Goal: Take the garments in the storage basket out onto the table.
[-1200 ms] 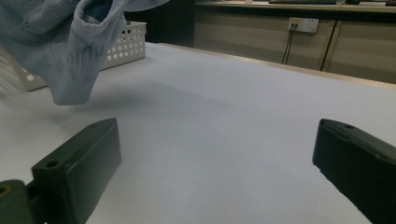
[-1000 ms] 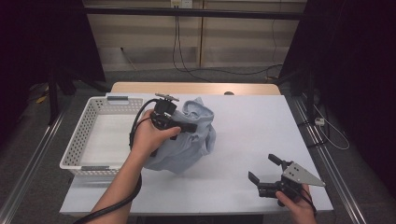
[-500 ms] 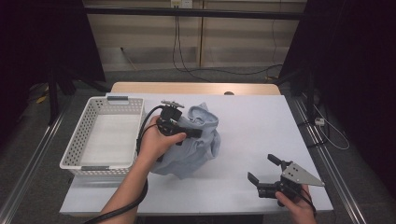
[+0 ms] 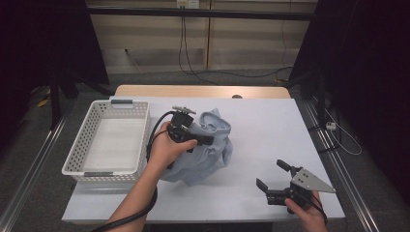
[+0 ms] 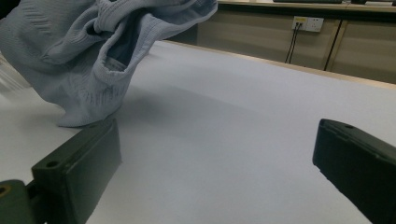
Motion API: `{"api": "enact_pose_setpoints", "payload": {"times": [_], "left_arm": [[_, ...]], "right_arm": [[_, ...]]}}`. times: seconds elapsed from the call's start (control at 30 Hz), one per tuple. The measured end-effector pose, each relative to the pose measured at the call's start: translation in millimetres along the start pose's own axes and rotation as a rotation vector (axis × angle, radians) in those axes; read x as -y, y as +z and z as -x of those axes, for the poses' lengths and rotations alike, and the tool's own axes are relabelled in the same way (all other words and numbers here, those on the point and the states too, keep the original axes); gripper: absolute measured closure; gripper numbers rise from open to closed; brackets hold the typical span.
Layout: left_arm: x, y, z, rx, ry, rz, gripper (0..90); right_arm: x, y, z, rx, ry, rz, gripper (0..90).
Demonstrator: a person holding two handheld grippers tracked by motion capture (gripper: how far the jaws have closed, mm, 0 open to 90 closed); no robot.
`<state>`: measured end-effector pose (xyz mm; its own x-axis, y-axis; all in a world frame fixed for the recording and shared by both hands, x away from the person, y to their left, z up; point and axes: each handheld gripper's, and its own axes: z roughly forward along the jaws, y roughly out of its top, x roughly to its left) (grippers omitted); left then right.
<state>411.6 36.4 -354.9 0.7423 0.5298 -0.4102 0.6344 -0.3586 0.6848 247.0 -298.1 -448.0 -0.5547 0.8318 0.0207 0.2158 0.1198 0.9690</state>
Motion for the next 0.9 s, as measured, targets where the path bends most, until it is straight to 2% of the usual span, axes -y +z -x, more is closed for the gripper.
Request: {"api": "enact_pose_setpoints", "payload": {"times": [0.07,0.17,0.23,0.33,0.37,0.43,0.47,0.57,0.73,0.9], "left_arm": [[-0.7,1.7,1.6,0.008,-0.004,0.002,59.4],[-2.1,4.6,4.5,0.044,-0.012,0.014,59.3],[-2.1,7.4,4.6,0.049,-0.010,0.020,58.3],[1.2,12.5,-1.2,0.014,0.011,0.043,51.5],[2.9,13.4,-3.7,0.010,0.004,0.054,50.3],[5.6,13.2,-8.2,-0.003,0.010,0.053,49.8],[7.1,13.0,-10.4,-0.022,0.017,0.046,49.8],[11.1,10.1,-17.3,-0.039,0.005,0.040,50.7],[17.2,3.0,-27.3,-0.081,0.003,0.066,51.8],[19.5,-1.4,-32.6,-0.096,-0.002,0.076,52.8]], "right_arm": [[0.0,0.2,-0.1,-0.002,0.000,0.001,1.0],[0.0,0.3,-0.1,-0.002,0.000,0.001,1.0],[0.0,0.1,0.1,-0.002,-0.001,0.002,1.0],[0.2,-0.3,0.3,0.002,0.000,-0.001,1.0],[0.1,-0.5,0.4,0.001,0.001,0.001,1.0],[0.1,-0.3,0.4,-0.001,0.001,0.001,1.0],[0.1,-0.3,0.4,-0.001,0.001,0.001,1.0],[0.4,1.1,0.4,0.000,-0.007,-0.013,1.0],[-0.2,4.4,-1.0,-0.001,-0.016,-0.027,1.0],[-1.5,9.2,-1.9,0.004,-0.028,-0.052,1.1]]}}
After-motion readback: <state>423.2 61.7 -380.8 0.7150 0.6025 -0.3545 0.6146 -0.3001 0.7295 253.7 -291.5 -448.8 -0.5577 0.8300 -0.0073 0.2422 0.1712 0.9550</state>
